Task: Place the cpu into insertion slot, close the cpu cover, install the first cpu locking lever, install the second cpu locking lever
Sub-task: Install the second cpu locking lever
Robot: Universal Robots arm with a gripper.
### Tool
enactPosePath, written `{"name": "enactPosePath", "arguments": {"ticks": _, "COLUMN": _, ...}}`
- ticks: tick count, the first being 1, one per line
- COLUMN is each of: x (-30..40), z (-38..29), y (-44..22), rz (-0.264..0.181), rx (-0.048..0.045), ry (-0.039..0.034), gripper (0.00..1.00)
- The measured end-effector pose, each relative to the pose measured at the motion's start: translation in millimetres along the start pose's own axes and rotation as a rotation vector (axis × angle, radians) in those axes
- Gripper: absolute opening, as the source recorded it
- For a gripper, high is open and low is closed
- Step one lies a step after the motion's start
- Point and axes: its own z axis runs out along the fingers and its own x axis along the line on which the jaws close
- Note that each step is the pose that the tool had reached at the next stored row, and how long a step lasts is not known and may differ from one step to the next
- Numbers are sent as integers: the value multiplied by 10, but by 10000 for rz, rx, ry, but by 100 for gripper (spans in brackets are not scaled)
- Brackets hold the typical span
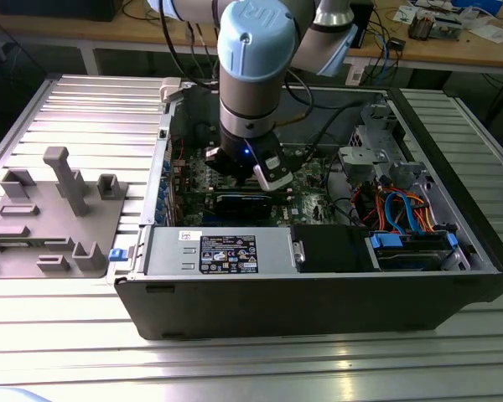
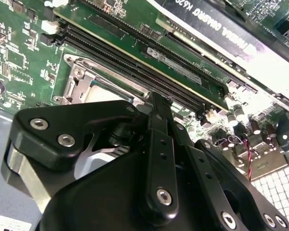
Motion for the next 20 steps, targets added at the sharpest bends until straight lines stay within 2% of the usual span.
{"name": "enactPosePath", "arguments": {"ticks": 1, "x": 15, "z": 15, "y": -3, "rz": 6, "rx": -55, "ry": -3, "gripper": 11}}
{"name": "enactPosePath", "arguments": {"ticks": 9, "x": 44, "z": 87, "y": -23, "rz": 168, "rx": -179, "ry": -49, "gripper": 11}}
{"name": "enactPosePath", "arguments": {"ticks": 13, "x": 92, "z": 109, "y": -29, "rz": 195, "rx": -274, "ry": -55, "gripper": 11}}
{"name": "enactPosePath", "arguments": {"ticks": 20, "x": 134, "z": 147, "y": -39, "rz": 232, "rx": -416, "ry": -64, "gripper": 11}}
